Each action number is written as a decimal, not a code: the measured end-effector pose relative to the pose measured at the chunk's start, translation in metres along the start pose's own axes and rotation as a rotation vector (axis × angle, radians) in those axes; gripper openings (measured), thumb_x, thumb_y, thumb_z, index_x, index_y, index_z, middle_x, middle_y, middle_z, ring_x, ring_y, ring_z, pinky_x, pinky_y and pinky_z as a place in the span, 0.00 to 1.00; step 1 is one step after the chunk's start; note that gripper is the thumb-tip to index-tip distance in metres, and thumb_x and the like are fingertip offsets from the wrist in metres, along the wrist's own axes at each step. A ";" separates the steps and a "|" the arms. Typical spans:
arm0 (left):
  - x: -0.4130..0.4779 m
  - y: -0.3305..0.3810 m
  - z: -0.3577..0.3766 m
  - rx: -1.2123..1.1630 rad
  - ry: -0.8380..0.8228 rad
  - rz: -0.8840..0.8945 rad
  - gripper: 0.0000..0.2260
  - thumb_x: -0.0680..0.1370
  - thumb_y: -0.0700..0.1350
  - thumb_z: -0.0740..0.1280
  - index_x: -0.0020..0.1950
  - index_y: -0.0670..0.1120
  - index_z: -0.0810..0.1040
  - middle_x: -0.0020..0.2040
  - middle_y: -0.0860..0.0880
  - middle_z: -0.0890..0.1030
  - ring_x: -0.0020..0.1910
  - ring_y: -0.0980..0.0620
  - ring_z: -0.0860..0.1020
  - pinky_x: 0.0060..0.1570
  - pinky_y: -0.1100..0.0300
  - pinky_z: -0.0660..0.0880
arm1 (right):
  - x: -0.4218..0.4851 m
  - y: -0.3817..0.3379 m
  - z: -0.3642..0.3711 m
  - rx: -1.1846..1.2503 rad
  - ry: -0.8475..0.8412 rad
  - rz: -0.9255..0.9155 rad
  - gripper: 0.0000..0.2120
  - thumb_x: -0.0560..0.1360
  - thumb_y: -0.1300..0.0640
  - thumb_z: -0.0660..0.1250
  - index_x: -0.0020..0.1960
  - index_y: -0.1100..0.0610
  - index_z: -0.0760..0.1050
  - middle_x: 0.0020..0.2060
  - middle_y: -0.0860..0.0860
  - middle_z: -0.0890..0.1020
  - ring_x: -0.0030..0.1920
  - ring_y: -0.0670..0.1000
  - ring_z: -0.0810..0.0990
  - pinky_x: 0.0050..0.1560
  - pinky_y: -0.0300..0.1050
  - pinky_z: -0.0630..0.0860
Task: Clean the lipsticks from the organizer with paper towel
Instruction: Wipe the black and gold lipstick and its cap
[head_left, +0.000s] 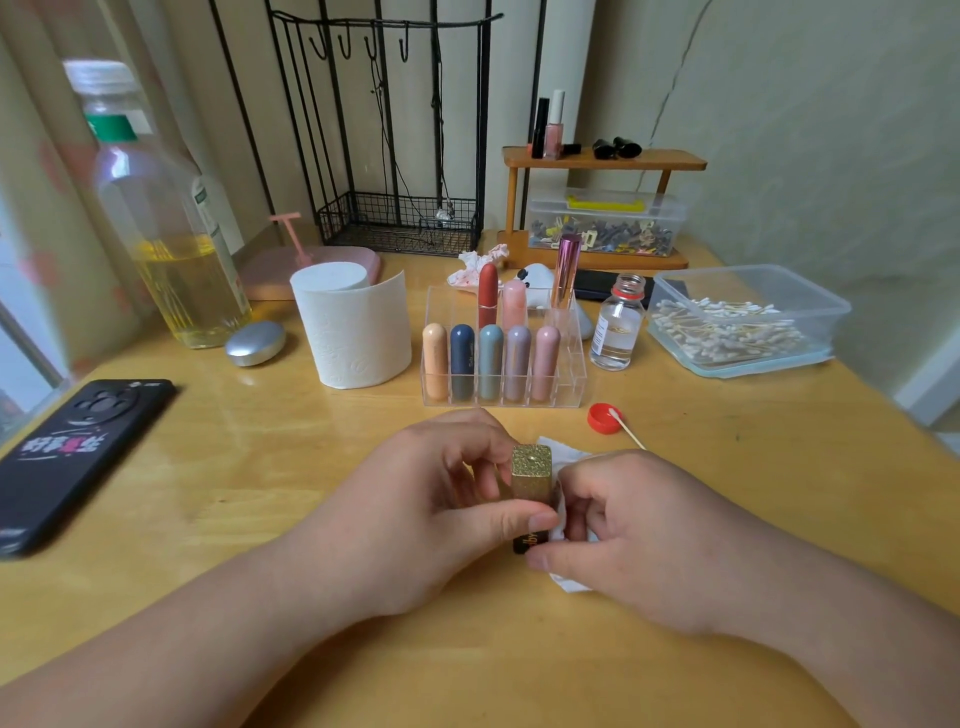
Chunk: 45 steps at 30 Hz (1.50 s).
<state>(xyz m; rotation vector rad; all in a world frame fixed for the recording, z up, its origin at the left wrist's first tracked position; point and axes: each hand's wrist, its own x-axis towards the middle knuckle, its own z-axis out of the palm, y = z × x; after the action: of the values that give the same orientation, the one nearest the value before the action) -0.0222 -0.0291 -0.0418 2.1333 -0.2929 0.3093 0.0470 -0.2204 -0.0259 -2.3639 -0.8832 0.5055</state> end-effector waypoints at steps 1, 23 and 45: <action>0.000 0.000 0.001 0.020 -0.007 0.003 0.12 0.71 0.56 0.76 0.39 0.51 0.77 0.39 0.52 0.76 0.37 0.49 0.76 0.41 0.50 0.75 | 0.000 0.000 0.000 0.018 -0.006 0.001 0.12 0.71 0.49 0.76 0.38 0.55 0.77 0.24 0.42 0.74 0.25 0.43 0.69 0.28 0.35 0.66; -0.003 -0.006 0.001 0.012 -0.117 -0.001 0.12 0.78 0.52 0.70 0.52 0.44 0.79 0.50 0.53 0.77 0.45 0.50 0.76 0.46 0.54 0.75 | -0.004 0.007 -0.010 0.085 -0.016 -0.010 0.15 0.73 0.52 0.74 0.38 0.61 0.74 0.22 0.44 0.66 0.26 0.46 0.63 0.29 0.39 0.64; 0.005 -0.004 -0.002 -1.151 -0.108 -0.378 0.20 0.78 0.47 0.63 0.61 0.31 0.77 0.47 0.35 0.78 0.37 0.46 0.76 0.38 0.56 0.76 | 0.000 0.004 -0.003 0.563 0.118 -0.056 0.12 0.74 0.70 0.69 0.53 0.57 0.79 0.39 0.54 0.83 0.33 0.48 0.81 0.29 0.45 0.77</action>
<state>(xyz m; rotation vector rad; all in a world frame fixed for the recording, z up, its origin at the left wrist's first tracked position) -0.0165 -0.0257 -0.0425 1.0241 -0.0739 -0.1830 0.0508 -0.2241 -0.0257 -1.8300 -0.6461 0.5073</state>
